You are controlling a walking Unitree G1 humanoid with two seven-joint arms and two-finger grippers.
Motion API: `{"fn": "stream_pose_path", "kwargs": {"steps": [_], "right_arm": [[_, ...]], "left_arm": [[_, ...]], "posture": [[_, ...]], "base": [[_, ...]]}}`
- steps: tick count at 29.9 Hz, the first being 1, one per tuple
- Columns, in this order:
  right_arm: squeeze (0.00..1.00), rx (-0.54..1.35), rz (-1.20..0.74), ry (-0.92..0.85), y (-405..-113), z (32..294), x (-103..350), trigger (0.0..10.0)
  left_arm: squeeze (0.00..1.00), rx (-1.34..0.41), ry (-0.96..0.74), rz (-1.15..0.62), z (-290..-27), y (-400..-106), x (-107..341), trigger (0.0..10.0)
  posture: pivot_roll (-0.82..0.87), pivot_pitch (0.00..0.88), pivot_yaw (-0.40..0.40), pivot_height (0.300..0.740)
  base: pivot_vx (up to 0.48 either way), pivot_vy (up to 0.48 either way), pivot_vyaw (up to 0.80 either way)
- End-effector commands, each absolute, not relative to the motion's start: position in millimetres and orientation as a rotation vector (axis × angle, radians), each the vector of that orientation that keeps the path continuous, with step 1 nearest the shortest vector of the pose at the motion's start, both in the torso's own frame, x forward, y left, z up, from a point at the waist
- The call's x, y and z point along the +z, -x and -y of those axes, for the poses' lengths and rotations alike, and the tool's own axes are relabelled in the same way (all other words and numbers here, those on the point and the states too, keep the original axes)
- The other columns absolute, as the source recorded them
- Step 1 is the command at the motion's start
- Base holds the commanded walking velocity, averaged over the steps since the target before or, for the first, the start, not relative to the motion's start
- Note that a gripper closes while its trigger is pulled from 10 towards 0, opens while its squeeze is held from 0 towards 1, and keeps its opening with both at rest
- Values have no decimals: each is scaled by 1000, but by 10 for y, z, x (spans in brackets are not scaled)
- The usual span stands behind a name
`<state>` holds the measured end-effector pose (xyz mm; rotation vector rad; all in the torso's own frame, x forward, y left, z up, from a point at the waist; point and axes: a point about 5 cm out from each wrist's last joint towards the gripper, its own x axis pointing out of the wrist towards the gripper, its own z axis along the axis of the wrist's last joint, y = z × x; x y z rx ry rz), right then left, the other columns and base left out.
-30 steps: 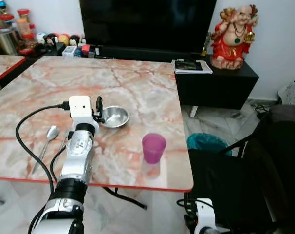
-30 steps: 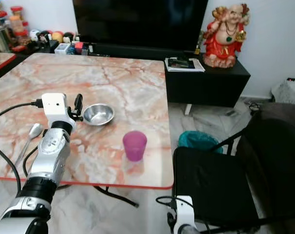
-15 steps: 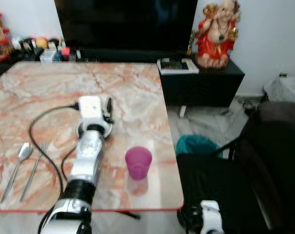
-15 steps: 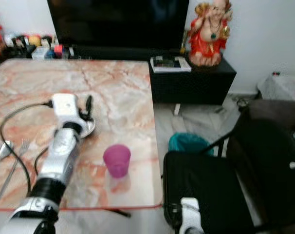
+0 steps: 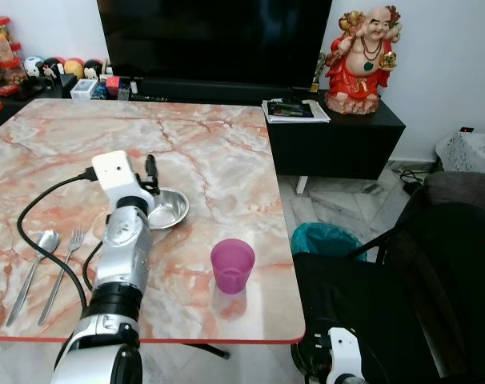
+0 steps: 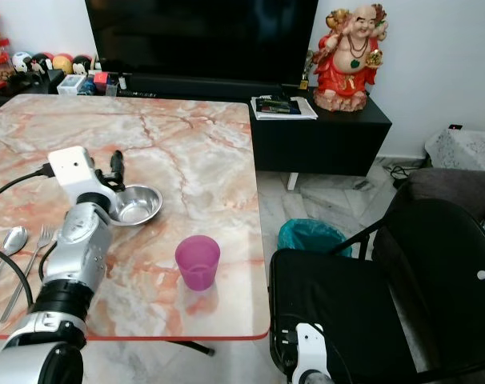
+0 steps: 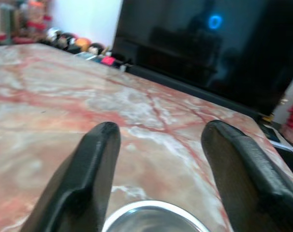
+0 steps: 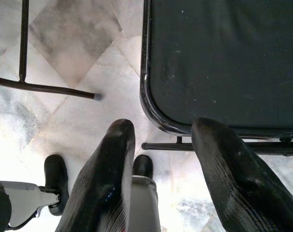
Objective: Setting the table
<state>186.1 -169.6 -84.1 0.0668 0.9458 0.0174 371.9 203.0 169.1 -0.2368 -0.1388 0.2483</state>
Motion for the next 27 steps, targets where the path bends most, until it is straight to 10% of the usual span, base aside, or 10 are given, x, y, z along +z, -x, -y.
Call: {"fn": "stream_pose_path", "kwargs": {"steps": [1,11,12,27], "right_arm": [[0,22,-941,-56,-1876,1730,-830,10000],[0,17,-944,-56,-1853,1745,-839,10000],[0,17,-945,-57,-1845,1743,-843,10000],[0,29,-946,-57,-1864,1731,-835,10000]], "left_arm": [[1000,275,262,112,-2066,-3769,1733,10000],[1000,243,262,-119,-2145,-3855,1631,10000],[20,243,248,-134,-2156,-3852,1618,10000],[0,231,272,-276,-2113,-3785,1397,10000]], "posture": [[-17,0,-81,740],[-40,0,-64,740],[-40,0,-64,740],[-33,0,-85,740]], "base": [[0,0,0],[0,0,0],[0,0,0],[0,0,0]]}}
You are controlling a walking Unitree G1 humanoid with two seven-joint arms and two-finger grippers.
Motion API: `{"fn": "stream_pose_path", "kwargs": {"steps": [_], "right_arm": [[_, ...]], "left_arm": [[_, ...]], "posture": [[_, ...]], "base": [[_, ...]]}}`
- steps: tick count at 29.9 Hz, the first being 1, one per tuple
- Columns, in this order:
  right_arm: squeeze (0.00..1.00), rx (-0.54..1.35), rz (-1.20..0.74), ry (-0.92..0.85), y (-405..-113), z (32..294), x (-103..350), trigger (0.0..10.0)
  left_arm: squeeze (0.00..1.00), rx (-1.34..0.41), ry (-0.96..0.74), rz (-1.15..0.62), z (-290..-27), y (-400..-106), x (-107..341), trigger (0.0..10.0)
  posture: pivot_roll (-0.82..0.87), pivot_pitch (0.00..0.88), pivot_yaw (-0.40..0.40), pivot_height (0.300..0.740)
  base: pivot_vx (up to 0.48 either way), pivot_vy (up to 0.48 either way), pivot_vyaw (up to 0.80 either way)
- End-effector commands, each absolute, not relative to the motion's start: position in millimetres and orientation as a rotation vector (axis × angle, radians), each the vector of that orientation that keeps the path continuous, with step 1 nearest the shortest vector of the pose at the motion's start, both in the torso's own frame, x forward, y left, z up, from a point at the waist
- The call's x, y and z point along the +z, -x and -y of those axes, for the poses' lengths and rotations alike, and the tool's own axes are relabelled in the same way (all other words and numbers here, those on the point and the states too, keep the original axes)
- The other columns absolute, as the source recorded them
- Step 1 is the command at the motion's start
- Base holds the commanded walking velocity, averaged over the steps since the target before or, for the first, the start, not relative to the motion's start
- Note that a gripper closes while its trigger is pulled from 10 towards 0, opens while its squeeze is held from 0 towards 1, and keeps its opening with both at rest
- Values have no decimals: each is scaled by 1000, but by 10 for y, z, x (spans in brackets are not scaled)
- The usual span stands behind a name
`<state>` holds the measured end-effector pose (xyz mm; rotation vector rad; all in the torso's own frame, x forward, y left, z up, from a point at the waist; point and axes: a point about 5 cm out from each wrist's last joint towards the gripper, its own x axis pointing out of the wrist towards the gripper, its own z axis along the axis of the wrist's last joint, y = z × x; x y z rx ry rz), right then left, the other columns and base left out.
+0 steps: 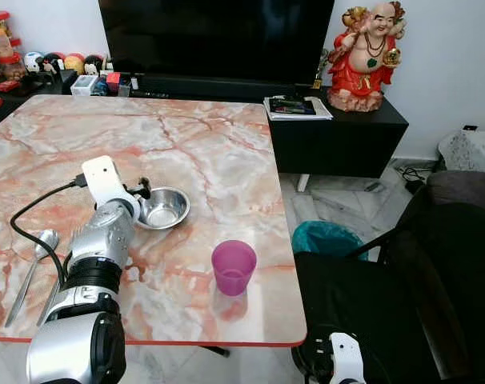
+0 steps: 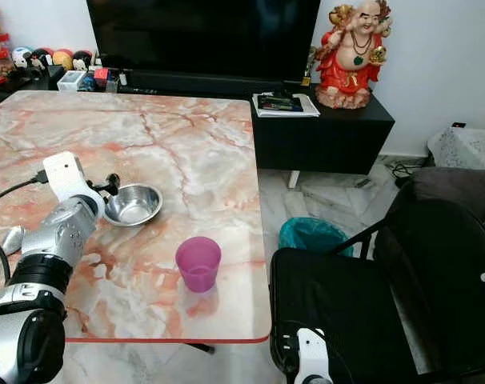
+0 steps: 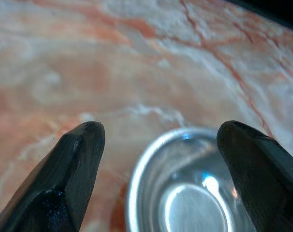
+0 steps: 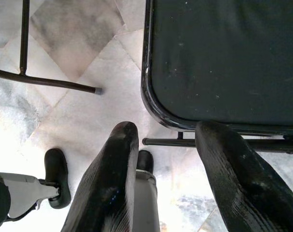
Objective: Setting the table
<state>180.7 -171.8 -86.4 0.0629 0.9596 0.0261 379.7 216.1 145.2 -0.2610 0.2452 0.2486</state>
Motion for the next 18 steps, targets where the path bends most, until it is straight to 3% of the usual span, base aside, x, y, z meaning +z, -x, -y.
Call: {"fn": "stream_pose_path", "kwargs": {"steps": [1,18], "right_arm": [[0,30,-944,-57,-1867,1731,-834,10000],[0,28,-945,-60,-1861,1742,-835,10000]], "left_arm": [[0,227,281,-290,-2099,-3778,1366,10000],[0,294,289,-347,-2147,-3726,1250,10000]], "posture": [[-33,0,-85,740],[-38,0,-88,740]], "base": [[0,0,0],[0,0,0]]}}
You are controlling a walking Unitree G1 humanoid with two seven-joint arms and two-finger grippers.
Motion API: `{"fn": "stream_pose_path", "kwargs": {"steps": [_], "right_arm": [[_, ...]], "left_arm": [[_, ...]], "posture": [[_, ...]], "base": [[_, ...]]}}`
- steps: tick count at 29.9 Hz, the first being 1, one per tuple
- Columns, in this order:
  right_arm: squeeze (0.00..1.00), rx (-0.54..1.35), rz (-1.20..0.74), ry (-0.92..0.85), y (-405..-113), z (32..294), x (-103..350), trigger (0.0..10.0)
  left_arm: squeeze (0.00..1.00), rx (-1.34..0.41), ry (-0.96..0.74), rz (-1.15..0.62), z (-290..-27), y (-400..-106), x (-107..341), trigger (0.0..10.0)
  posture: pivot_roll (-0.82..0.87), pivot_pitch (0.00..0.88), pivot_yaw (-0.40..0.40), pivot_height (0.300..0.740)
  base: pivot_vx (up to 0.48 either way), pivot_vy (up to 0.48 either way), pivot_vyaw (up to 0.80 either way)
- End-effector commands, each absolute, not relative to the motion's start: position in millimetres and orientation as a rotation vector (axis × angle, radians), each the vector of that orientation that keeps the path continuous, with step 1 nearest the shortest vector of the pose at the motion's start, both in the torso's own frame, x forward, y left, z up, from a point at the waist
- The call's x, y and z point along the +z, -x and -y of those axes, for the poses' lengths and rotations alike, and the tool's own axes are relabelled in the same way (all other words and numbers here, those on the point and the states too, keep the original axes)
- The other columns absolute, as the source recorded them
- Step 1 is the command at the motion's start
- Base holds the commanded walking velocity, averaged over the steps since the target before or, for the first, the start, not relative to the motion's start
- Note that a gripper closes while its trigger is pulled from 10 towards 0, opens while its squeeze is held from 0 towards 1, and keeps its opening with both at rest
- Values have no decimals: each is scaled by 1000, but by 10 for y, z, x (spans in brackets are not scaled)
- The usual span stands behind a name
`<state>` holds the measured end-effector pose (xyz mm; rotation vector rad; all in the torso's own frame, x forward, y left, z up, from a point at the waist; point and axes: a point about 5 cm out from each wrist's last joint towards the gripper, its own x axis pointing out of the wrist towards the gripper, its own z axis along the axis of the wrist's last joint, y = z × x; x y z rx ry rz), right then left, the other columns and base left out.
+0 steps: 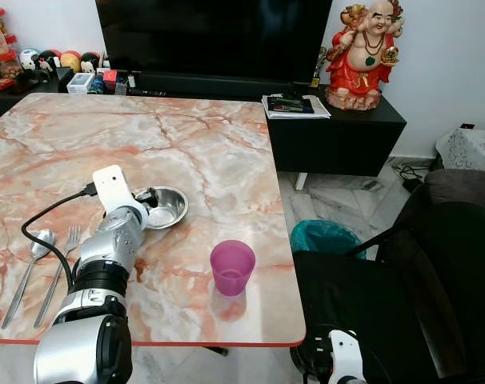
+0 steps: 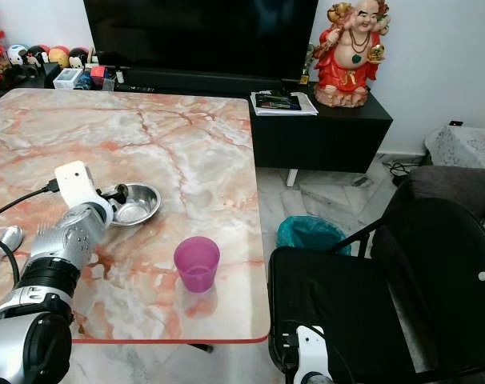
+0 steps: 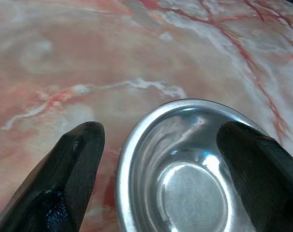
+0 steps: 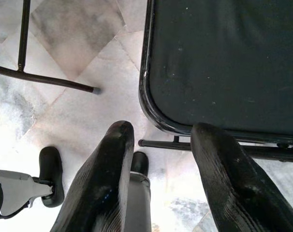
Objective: Setting the table
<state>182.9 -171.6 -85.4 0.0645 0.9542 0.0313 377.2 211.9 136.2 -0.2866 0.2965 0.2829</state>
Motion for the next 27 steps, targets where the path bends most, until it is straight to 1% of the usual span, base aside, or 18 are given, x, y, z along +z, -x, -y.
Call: {"fn": "stream_pose_path", "kwargs": {"steps": [1,6,14,15,17,18,19,27], "right_arm": [[0,29,-944,-61,-1866,1736,-833,10000],[0,29,-942,-65,-1875,1725,-830,10000],[0,23,-943,-67,-1869,1735,-832,10000],[0,23,-944,-66,-1867,1736,-833,10000],[0,23,-944,-66,-1867,1737,-833,10000],[0,23,-944,-66,-1867,1737,-833,10000],[0,24,-944,-67,-1868,1735,-833,10000],[0,27,-941,-69,-1879,1724,-828,10000]], "left_arm": [[0,294,291,-352,-2147,-3722,1237,10000],[0,285,329,-382,-2112,-3711,1177,10000],[0,289,341,-411,-2064,-3699,1110,10000],[0,288,342,-412,-2062,-3699,1108,8627],[0,285,349,-417,-2058,-3700,1104,8627],[0,285,352,-418,-2057,-3700,1101,3294],[0,286,354,-419,-2058,-3700,1097,0],[0,290,364,-425,-2060,-3697,1085,0]], "posture": [[-38,0,-88,740],[-38,0,-87,740],[-44,0,-86,740],[-44,0,-86,740],[-43,0,-86,740],[-43,0,-86,740],[-43,0,-85,740],[-42,0,-86,740]], "base": [[0,0,0],[0,0,0],[0,0,0],[0,0,0],[0,0,0],[0,0,0],[0,0,0],[0,0,0]]}}
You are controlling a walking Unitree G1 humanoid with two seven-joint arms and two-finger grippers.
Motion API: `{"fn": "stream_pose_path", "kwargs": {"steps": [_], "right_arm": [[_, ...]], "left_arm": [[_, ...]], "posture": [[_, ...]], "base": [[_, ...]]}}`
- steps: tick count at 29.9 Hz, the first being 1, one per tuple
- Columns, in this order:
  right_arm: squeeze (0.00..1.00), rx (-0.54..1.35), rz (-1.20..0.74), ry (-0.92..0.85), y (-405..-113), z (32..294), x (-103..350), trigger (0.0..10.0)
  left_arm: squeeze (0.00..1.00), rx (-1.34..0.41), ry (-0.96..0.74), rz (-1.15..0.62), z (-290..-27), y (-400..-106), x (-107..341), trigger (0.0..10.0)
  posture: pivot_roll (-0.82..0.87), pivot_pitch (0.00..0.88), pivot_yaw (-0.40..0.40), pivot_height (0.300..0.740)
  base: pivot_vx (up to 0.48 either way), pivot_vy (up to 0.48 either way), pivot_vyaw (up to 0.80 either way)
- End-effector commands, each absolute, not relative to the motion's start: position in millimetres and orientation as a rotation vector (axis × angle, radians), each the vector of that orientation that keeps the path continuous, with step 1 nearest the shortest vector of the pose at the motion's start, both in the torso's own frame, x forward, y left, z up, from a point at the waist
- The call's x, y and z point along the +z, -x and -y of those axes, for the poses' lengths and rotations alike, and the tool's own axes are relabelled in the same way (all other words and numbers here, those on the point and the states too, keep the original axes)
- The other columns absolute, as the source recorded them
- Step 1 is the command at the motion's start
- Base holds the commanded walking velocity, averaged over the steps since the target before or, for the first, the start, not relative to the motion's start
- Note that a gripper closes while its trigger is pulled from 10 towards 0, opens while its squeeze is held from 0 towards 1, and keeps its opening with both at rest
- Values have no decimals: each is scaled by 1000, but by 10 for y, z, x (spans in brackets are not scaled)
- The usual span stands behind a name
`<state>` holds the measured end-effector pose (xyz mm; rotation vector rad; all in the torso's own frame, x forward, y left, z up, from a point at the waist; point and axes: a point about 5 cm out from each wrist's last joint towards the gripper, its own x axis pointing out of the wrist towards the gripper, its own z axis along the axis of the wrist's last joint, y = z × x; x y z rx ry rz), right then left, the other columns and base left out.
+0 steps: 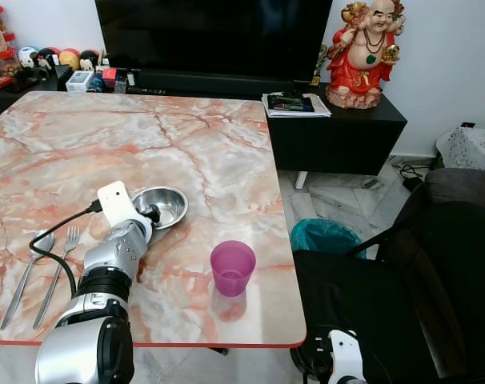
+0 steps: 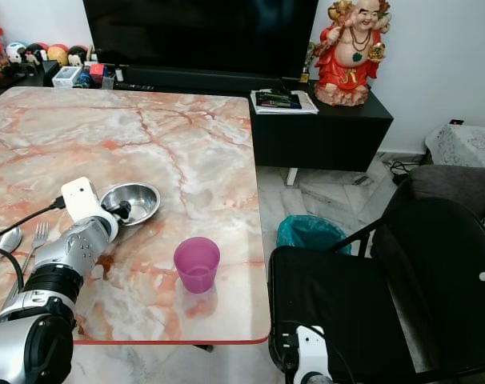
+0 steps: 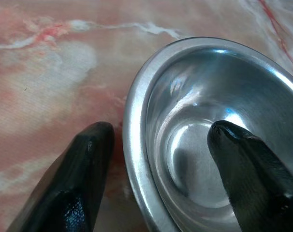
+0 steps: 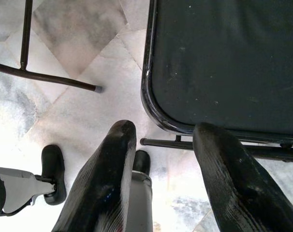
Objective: Setting the table
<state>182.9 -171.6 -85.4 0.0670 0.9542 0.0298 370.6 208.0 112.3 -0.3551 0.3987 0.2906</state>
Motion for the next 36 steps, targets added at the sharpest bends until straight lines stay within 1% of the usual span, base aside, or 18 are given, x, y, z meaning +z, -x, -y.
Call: {"fn": "stream_pose_path", "kwargs": {"steps": [1,20,34,36], "right_arm": [[0,28,-941,-69,-1882,1723,-827,10000],[0,41,-942,-65,-1906,1705,-818,10000],[0,55,-946,-53,-1902,1704,-820,10000],[0,57,-947,-52,-1899,1707,-821,10000]], "left_arm": [[0,291,364,-424,-2066,-3698,1089,0],[0,288,400,-419,-2061,-3715,1105,0],[0,321,426,-398,-2072,-3709,1106,0],[0,340,439,-373,-2087,-3712,1126,0]], "posture": [[-42,0,-86,740],[-35,0,-81,740],[-31,0,-82,740],[-28,0,-84,740]], "base": [[0,0,0],[0,0,0],[0,0,0],[0,0,0]]}}
